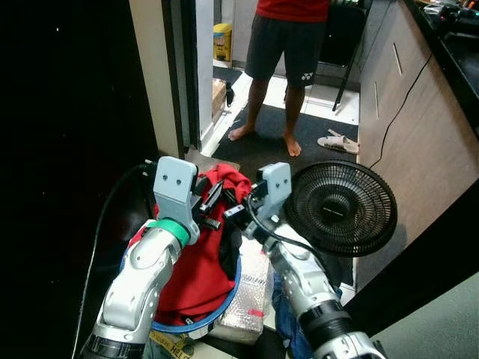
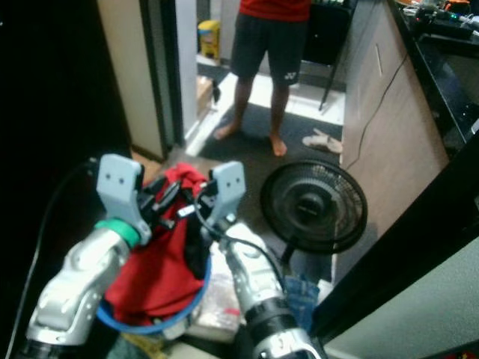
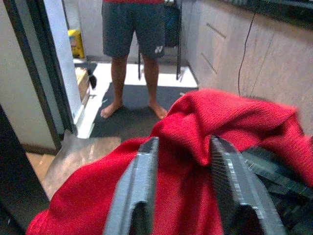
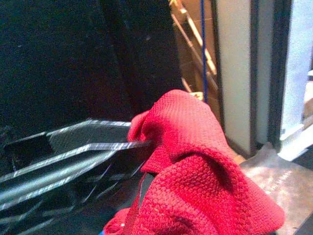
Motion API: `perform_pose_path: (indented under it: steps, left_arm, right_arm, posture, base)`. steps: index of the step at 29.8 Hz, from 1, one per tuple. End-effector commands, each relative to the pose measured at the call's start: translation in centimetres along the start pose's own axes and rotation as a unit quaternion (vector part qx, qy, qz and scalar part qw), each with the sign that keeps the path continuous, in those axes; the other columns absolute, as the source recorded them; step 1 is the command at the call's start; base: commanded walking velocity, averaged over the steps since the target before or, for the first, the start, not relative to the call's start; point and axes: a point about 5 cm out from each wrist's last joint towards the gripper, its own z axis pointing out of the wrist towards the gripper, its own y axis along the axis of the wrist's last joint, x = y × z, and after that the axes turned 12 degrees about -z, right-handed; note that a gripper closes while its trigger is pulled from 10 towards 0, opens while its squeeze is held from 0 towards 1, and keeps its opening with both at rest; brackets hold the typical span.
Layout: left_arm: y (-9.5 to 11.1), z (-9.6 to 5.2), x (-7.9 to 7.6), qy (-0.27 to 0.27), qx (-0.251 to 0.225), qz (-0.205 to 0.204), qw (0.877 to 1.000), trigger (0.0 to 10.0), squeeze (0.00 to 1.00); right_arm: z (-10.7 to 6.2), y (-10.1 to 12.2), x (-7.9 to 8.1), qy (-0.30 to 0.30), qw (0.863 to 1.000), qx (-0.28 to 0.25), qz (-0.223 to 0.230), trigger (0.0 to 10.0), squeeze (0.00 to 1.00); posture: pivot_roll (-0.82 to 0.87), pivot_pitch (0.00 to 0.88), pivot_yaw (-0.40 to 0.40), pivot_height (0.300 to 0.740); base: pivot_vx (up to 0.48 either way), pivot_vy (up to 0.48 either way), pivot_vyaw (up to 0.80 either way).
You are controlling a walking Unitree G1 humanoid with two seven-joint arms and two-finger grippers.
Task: Clothes washing
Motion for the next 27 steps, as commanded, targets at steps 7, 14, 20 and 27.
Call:
perform_pose_path:
  steps: [7,14,20,27]
  left_arm:
    - [-0.7,-0.4,0.2,0.004,0.017,0.009,1.000,10.0,0.45]
    - [-0.8,-0.4,0.0,0.005,0.017,0.008,1.000,10.0,0.00]
    - [-0.9,-0.4,0.1,0.005,0.021,0.012,1.000,10.0,0.00]
    - [1.4,-0.7,-0.1,0.003,-0.013,0.002,1.000,10.0,0.00]
  right_arm:
    - [-1.2,1.1,-1.3,-0.029,0.999,-0.019,-0.013,10.0,0.00]
    - [-2.2,1.5,-2.2,-0.045,0.999,-0.012,-0.027,10.0,0.00]
    - [-2.9,1.7,-2.7,-0.061,0.997,-0.009,-0.036,10.0,0.00]
    - [-5.4,2.0,-4.0,-0.101,0.993,0.006,-0.061,10.0,0.00]
  posture:
    - [0.10,0.112,0.012,0.740]
    - [0.07,0.113,0.015,0.740]
    - [0.07,0.109,0.023,0.740]
    - [0.07,0.098,0.022,0.740]
  base:
    - [0.000,0.000,0.00]
    - [0.000,0.000,0.00]
    - [0.000,0.000,0.00]
    - [0.000,0.000,0.00]
